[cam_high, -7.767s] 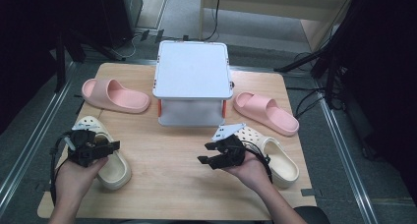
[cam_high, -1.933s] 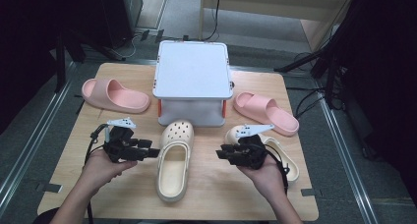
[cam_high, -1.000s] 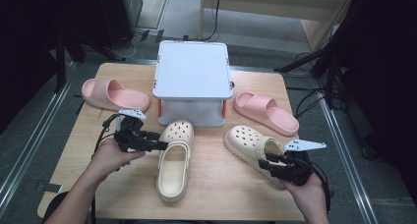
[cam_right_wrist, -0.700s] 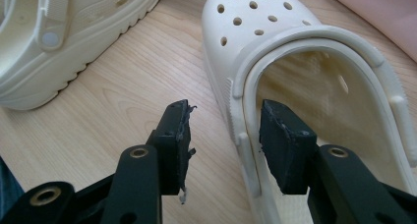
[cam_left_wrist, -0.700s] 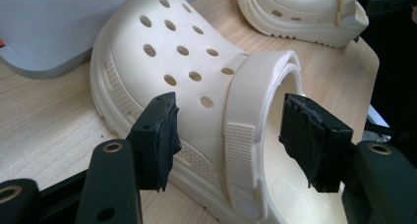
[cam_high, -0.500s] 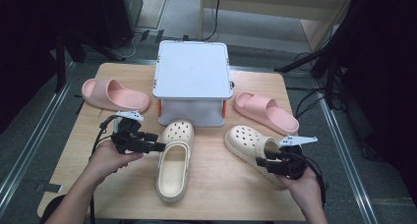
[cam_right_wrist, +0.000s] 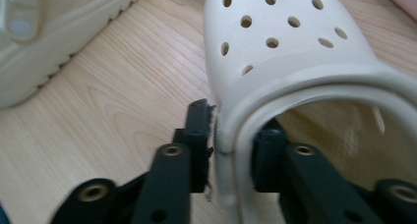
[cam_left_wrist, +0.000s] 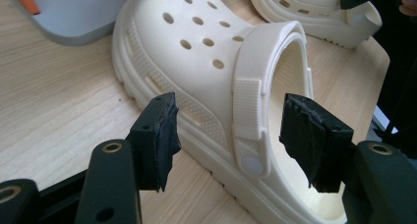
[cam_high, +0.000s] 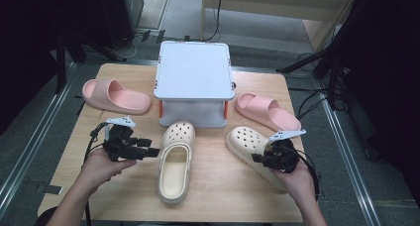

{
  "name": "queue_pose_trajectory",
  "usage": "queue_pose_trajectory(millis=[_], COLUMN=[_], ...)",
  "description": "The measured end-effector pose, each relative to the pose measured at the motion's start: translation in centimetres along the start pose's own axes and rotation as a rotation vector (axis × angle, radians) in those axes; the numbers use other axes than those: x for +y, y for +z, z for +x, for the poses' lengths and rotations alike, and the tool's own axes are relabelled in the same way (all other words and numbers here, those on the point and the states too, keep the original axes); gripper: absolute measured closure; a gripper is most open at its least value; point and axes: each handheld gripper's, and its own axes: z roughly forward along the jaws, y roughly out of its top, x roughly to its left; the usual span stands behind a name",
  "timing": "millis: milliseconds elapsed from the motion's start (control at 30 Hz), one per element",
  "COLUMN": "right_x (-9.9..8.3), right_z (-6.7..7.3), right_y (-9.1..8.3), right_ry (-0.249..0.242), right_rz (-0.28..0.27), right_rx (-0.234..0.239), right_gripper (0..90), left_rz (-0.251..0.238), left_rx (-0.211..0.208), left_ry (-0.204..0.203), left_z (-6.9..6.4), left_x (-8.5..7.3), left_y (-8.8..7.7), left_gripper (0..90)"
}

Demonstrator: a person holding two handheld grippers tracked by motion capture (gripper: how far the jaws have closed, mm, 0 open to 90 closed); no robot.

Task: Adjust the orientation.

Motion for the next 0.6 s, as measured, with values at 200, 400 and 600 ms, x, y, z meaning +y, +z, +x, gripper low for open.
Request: queue_pose_trajectory(millis=[200, 400, 600], right_x=[1.2, 2.8, 4.2], right_z=[0.0, 1.3, 2.7], right_y=[0.2, -0.3, 0.6], right_ry=[0.022, -0.01, -0.035], right_rz=[-0.004, -0.086, -0.104], right_rx=[0.041, 0.068, 0.057], right_gripper=[77.1, 76.8, 76.9], left_rz=[-0.016, -0.029, -0.033], left_rx=[0.024, 0.044, 0.056], left_ry=[-0.019, -0.039, -0.05], left_z=[0.0, 0.0, -0.4], left_x=[-0.9, -1.9, -2.6], left_y=[-0.9, -1.6, -2.0], left_gripper=[39.3, 39.5, 39.5])
